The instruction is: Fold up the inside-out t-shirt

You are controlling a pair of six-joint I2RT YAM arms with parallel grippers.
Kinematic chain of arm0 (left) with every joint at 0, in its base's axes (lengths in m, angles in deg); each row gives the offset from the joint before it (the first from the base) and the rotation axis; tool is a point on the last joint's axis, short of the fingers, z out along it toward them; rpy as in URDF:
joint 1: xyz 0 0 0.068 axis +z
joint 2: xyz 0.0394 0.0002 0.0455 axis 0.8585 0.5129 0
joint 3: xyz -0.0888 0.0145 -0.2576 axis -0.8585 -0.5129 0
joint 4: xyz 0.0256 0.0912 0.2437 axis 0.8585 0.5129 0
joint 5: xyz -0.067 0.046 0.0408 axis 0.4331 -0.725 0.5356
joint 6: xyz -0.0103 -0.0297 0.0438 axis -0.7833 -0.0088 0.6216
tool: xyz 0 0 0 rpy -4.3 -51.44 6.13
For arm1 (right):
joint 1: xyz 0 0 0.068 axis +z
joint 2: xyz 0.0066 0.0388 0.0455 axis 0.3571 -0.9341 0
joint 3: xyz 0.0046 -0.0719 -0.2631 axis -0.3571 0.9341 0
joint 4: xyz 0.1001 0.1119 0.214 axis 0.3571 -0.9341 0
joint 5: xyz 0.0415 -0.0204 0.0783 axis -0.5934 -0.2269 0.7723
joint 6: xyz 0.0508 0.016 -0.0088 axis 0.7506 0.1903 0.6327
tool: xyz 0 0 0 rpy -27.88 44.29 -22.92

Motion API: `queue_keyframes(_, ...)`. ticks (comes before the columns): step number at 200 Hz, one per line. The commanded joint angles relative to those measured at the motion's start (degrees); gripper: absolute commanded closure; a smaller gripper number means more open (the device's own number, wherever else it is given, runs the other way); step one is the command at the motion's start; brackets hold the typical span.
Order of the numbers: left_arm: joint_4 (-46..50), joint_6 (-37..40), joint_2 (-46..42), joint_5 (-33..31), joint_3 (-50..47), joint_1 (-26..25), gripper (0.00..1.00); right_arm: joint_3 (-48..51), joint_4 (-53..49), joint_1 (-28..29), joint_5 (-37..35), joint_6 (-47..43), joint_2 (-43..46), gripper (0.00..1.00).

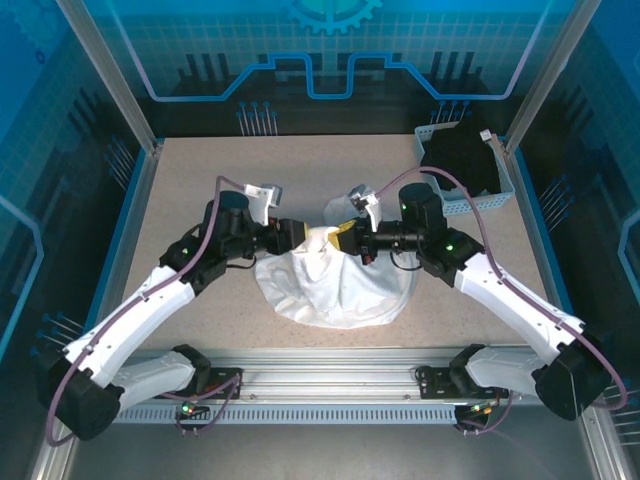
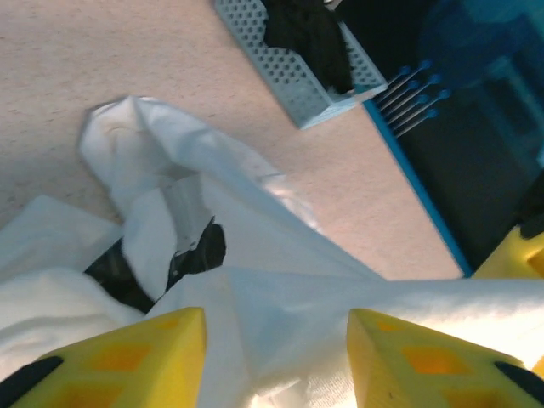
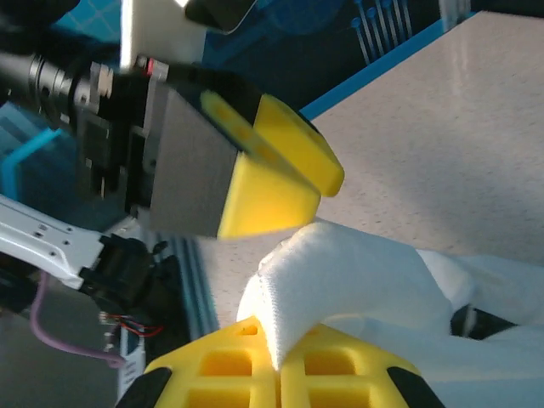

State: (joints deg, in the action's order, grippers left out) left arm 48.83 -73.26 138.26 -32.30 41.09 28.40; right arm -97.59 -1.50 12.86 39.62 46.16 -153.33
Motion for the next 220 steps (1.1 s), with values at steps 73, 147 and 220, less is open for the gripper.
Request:
queue_keyframes(73, 3.8, 14.1, -5.8, -21.3, 1.4, -14.6, 0.61, -4.1, 5.6, -2.2, 6.5, 14.0, -5.0, 1.0)
queue_keyframes(147, 5.9, 16.2, 2.5, -18.9, 6.7, -15.7, 0.62, -3.3, 5.3, -2.7, 7.1, 13.8, -4.1, 1.0)
queue_keyframes(220, 5.6, 16.7, 5.6, -21.2, 7.2, -15.4, 0.7, -2.7, 4.3, -3.3, 7.1, 13.1, -3.2, 1.0)
